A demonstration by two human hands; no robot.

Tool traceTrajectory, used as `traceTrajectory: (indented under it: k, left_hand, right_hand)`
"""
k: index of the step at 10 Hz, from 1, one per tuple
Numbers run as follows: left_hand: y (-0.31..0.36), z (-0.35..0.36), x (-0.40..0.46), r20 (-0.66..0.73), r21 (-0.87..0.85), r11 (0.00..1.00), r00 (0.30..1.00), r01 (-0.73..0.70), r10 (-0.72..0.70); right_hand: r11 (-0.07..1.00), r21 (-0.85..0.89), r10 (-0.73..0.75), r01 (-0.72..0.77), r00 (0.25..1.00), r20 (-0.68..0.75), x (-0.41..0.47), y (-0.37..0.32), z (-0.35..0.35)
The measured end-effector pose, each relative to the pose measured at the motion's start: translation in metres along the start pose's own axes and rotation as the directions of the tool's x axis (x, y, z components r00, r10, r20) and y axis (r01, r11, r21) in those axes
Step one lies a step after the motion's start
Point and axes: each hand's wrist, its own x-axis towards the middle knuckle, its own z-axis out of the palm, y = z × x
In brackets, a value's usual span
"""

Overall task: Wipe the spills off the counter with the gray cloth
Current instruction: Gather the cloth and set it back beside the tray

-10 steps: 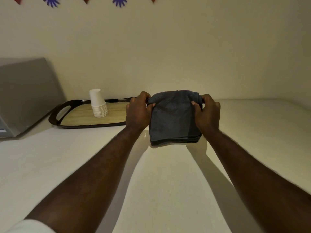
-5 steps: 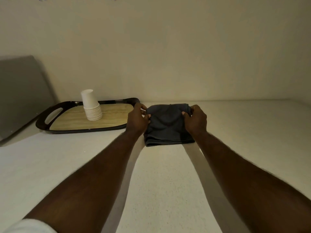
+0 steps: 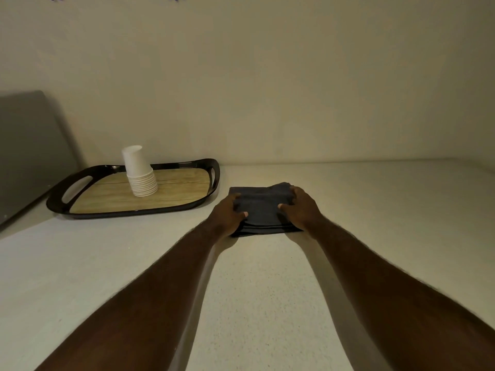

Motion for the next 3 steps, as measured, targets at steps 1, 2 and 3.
traceTrajectory:
  k: [1, 2, 3]
  left_hand:
    - [-0.002, -0.002, -0.003, 0.006, 0.129, 0.991, 1.000, -0.021, 0.021]
    - [-0.002, -0.012, -0.016, 0.051, 0.200, 0.978, 0.997, -0.063, 0.054]
    - [-0.003, -0.017, -0.032, 0.105, 0.249, 0.962, 0.990, -0.116, 0.092]
  right_hand:
    - [0.999, -0.035, -0.005, 0.005, 1.000, -0.007, -0.003, 0.001, 0.001]
    - [0.995, -0.101, -0.015, 0.017, 1.000, 0.025, -0.014, -0.004, 0.000]
    - [0.986, -0.155, -0.048, 0.058, 0.996, 0.072, -0.027, -0.005, 0.001]
